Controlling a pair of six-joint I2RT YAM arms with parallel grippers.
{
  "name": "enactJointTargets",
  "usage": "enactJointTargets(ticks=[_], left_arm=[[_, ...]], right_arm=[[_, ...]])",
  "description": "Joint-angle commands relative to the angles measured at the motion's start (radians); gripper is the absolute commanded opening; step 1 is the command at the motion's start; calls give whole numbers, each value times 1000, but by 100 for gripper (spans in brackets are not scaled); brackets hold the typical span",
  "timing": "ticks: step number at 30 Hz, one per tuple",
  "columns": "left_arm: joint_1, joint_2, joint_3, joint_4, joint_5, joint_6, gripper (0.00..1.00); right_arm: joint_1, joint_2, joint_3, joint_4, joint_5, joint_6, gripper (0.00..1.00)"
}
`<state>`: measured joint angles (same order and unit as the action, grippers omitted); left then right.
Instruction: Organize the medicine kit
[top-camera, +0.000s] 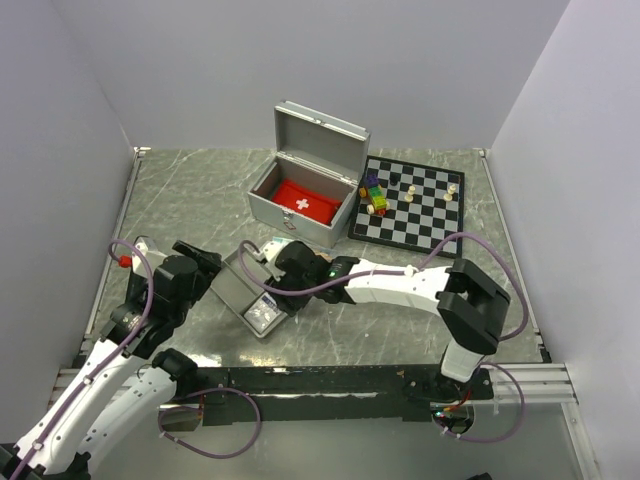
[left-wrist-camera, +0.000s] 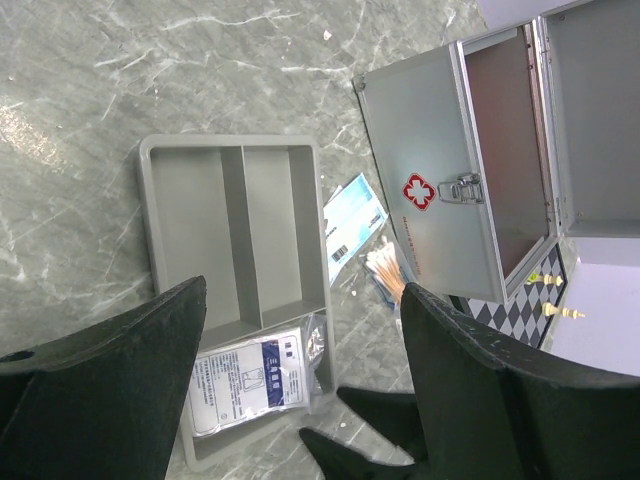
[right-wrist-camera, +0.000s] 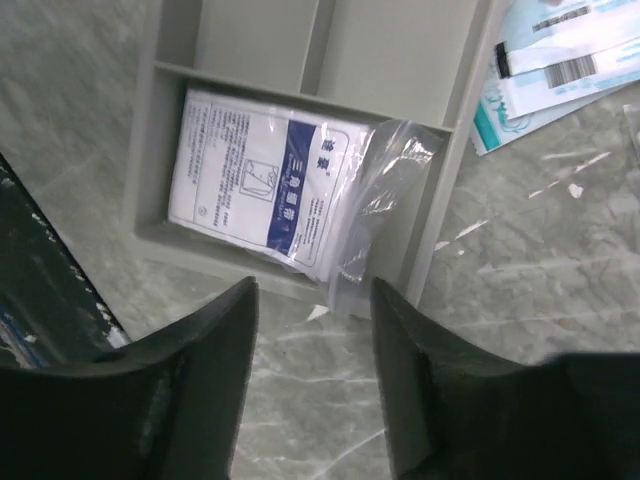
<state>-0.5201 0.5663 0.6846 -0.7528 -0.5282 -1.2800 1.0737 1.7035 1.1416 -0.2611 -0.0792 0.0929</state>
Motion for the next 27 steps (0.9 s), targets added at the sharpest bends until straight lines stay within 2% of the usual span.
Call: enactJointTargets(ticks=[1, 3, 8, 16, 20, 22, 23, 24, 25, 26, 27], left_arm=[[5, -9, 0, 13, -12, -10, 83], [5, -8, -5, 20, -4, -12, 83], [5, -8, -10, 20, 10, -19, 82], [5, -3, -22, 29, 23, -18, 82], [5, 6, -20, 30, 22, -12, 82], [5, 4, -20, 36, 20, -2, 82], [5, 4, -19, 40, 19, 2, 82], [5, 3, -16, 43, 19, 10, 83], [5, 0, -11, 49, 19, 19, 83], [6, -6, -7, 52, 19, 30, 83], [5, -11, -2, 58, 16, 36, 83]], right_arm=[[0, -71, -5, 79, 0, 30, 42], [0, -41, 12, 72, -19, 31, 22], [0, 30, 36, 89, -64, 48, 2], [-17, 166, 107, -4, -79, 68, 0], [-32, 148, 70, 8, -65, 80, 0], [-37, 130, 73, -9, -34, 67, 5], [-40, 111, 72, -13, -36, 53, 12], [-40, 82, 57, 2, -36, 41, 21], [-40, 38, 38, 23, -33, 36, 35], [-41, -5, 20, 46, -13, 34, 45], [-43, -63, 12, 55, 7, 34, 52]])
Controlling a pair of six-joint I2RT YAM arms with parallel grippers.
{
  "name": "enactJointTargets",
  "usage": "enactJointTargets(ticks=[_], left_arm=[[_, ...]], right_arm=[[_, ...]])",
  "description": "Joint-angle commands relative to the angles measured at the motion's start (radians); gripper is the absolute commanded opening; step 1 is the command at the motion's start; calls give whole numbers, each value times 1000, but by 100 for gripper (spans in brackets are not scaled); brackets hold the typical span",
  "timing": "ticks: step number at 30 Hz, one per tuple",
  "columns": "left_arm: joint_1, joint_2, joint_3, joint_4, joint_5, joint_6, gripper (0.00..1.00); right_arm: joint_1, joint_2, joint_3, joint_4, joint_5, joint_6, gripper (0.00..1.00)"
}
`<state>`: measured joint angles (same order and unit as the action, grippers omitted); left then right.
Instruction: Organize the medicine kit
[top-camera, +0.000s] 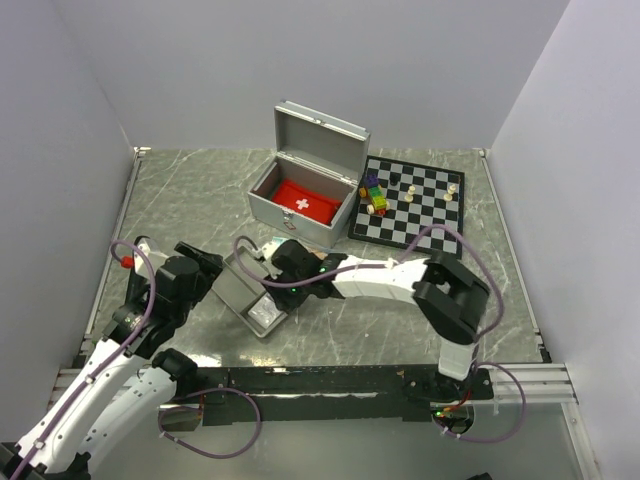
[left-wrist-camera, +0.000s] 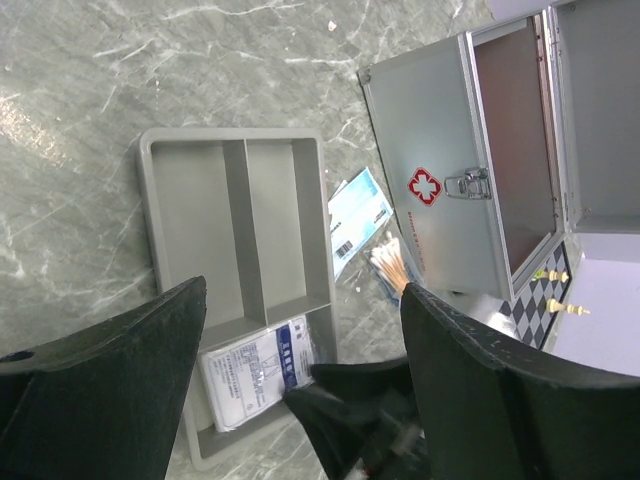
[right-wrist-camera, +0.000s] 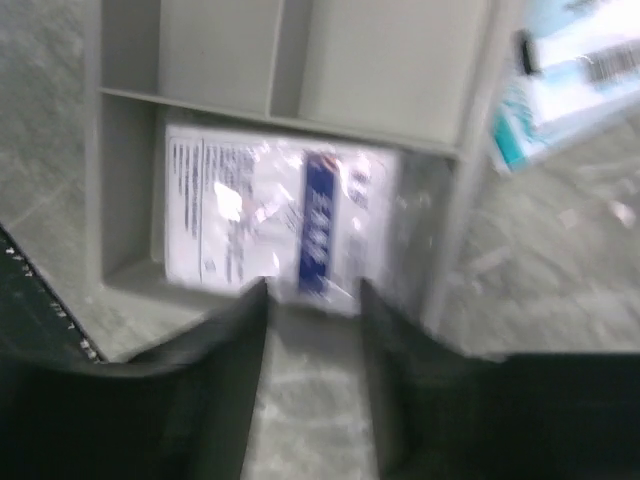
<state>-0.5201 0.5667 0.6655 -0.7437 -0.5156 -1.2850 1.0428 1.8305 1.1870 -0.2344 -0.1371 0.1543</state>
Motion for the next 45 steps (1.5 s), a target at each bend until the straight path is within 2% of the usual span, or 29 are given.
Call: enactJointTargets(ticks=[1, 3, 5, 9, 12, 21, 28, 32, 38, 45], left_arm=[[5, -19, 22, 50, 2, 47, 83], [5, -30, 28, 53, -4, 58, 83], [6, -40, 28, 60, -6, 70, 83], [5, -53, 23, 55, 2, 72, 84], [5, -57, 5, 59, 12, 69, 84], [6, -33, 0, 72, 43, 78, 84], [8, -39, -14, 67, 43, 70, 84], [5, -44, -15, 61, 32, 69, 84], [6, -45, -18, 64, 34, 67, 84], [6, -41, -7, 61, 37, 69, 84]], right_arm=[[-16, -230, -38, 35, 79, -27, 58], [-38, -286, -46, 38, 109, -25, 64], [-79, -315, -58, 33, 137, -9, 65], [-248, -330, -134, 32, 177, 82, 65], [-329, -315, -174, 33, 202, 106, 68], [-365, -166, -142, 76, 237, 111, 78], [-374, -41, -80, 93, 258, 126, 77], [-377, -8, -79, 125, 238, 116, 67], [-375, -10, -101, 147, 208, 110, 35], [-343, -184, -165, 129, 211, 82, 10]])
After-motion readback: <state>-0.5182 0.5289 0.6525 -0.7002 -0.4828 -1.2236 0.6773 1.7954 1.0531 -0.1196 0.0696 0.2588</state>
